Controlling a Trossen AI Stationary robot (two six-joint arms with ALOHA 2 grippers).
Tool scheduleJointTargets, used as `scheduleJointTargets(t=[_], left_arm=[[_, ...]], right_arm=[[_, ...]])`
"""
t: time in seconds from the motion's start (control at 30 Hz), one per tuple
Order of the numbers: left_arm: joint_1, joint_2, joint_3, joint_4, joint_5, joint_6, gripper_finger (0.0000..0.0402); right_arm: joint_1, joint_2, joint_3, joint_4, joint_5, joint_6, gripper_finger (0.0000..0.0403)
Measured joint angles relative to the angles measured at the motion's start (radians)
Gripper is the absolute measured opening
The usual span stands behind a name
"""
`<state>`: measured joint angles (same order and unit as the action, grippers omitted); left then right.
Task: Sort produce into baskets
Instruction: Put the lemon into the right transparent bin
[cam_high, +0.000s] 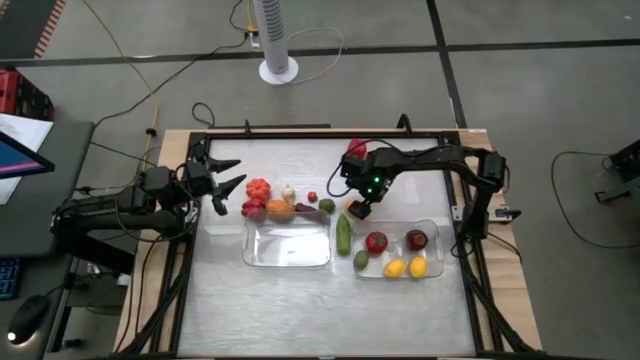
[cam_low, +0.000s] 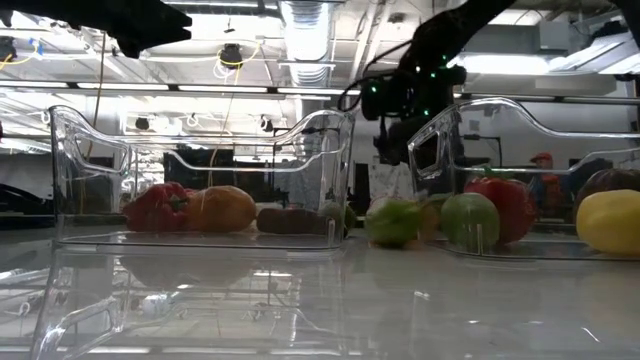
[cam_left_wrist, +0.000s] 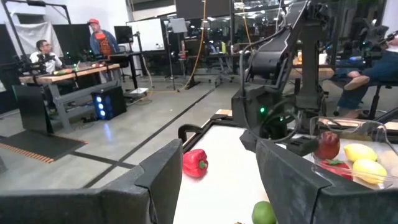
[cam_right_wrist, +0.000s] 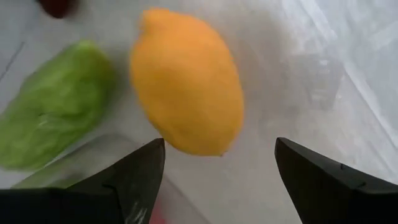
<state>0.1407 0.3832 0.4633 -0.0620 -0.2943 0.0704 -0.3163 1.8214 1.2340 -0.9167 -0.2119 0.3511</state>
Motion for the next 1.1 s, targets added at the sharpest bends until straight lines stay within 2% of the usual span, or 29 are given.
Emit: scheduleJointTargets(t=[0.13, 0.43, 0.6, 0.8, 1.1], left_arm=[[0.000, 0.000, 0.000, 0.000, 0.000, 0.000, 0.0192], [0.000, 0.000, 0.000, 0.000, 0.000, 0.000, 0.0192], [0.000, 0.000, 0.000, 0.000, 0.000, 0.000, 0.0192], [0.000, 0.000, 0.000, 0.000, 0.000, 0.000, 0.0192], [0.000, 0.000, 0.000, 0.001, 0.000, 0.000, 0.0192]], right_arm=[[-0.006, 0.000, -0.039, 0.041, 0.000, -0.010, 0.0329], [0.007, -0.003, -0.022, 0.042, 0.020, -0.118, 0.0331], [0.029, -0.003, -0.014, 0.045, 0.077, -0.173, 0.0348], [0.035, -0.003, -0.011, 0.040, 0.083, -0.185, 0.0374], [0.062, -0.004, 0.090, 0.013, 0.164, -0.263, 0.0384]])
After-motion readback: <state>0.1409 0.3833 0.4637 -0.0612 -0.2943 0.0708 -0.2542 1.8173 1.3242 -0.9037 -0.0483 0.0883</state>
